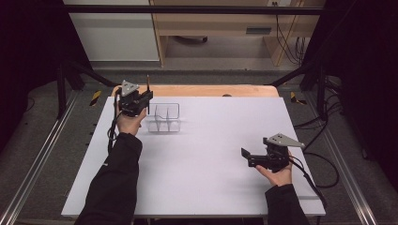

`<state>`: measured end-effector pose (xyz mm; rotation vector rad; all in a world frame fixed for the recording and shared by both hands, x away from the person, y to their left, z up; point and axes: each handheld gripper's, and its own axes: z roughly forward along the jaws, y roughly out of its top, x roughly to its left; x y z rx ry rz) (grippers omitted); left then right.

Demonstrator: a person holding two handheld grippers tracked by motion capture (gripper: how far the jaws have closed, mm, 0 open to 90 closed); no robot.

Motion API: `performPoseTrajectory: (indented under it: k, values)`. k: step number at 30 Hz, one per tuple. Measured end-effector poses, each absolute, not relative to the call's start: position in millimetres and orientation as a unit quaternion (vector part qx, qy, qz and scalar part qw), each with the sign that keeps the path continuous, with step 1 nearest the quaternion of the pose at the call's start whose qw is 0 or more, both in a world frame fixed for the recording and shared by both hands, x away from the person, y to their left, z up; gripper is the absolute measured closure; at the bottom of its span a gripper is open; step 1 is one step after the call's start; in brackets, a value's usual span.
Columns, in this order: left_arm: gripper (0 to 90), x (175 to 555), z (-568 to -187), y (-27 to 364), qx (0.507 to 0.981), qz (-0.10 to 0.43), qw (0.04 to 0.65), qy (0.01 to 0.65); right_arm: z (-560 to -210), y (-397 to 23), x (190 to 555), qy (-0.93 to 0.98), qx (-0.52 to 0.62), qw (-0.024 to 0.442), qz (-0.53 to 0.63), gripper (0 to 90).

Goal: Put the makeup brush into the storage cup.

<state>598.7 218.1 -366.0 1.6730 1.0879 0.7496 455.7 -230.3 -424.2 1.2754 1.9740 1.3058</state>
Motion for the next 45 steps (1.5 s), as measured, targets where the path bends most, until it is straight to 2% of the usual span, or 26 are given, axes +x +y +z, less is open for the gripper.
performPoseTrajectory:
  k: [45]
  values:
    - [81.7, 594.4, -411.3, 225.4, 0.706, 0.289, 0.462, 0.453, -427.0, -227.2, 456.5, 0.719, 0.461, 0.222, 0.471, 2.0]
